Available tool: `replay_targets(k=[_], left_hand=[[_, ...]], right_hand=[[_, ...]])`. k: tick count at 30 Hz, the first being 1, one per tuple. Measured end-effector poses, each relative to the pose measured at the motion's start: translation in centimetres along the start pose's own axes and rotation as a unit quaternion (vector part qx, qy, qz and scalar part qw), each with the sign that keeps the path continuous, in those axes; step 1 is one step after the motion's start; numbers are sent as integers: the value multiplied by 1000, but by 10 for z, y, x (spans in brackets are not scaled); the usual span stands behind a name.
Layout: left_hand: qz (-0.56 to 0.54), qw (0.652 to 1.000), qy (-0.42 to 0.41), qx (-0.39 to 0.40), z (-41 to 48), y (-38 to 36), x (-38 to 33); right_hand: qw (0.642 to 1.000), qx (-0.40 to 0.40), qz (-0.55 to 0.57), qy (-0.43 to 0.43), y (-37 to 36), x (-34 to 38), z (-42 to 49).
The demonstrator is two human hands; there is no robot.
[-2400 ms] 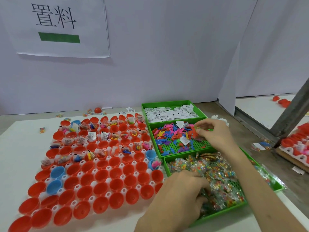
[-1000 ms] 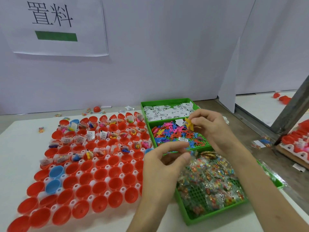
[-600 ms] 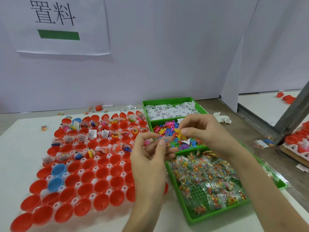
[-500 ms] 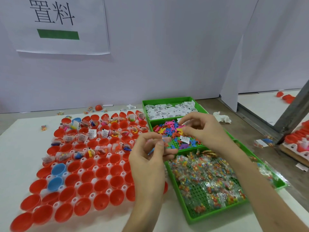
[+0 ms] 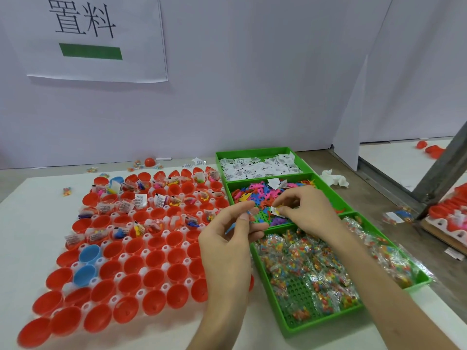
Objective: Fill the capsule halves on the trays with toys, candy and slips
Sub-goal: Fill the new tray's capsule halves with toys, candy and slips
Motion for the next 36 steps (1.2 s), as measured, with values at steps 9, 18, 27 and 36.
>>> replay_targets(k=[9, 18, 27, 36], left_hand=[[7, 1000, 16, 1, 1, 1, 4], [16, 1000, 17, 0, 1, 2, 4], [18, 1000, 15, 4, 2, 2, 7], [36, 999, 4, 8, 5, 3, 11]], right_hand=[[998, -10, 53, -15, 0, 0, 0], [999, -17, 32, 14, 2, 4, 1], [998, 49, 18, 28, 1, 9, -2], [983, -5, 179, -28, 9, 6, -1]])
Point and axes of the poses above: each hand's wrist, its own z-axis towards the middle knuckle, its own y-axis out of the back of the hand, x = y × z, the point moved 3 cm from there along z, towards the middle knuckle, and after that the axes turned 14 degrees about -x, right-handed, at the moved point
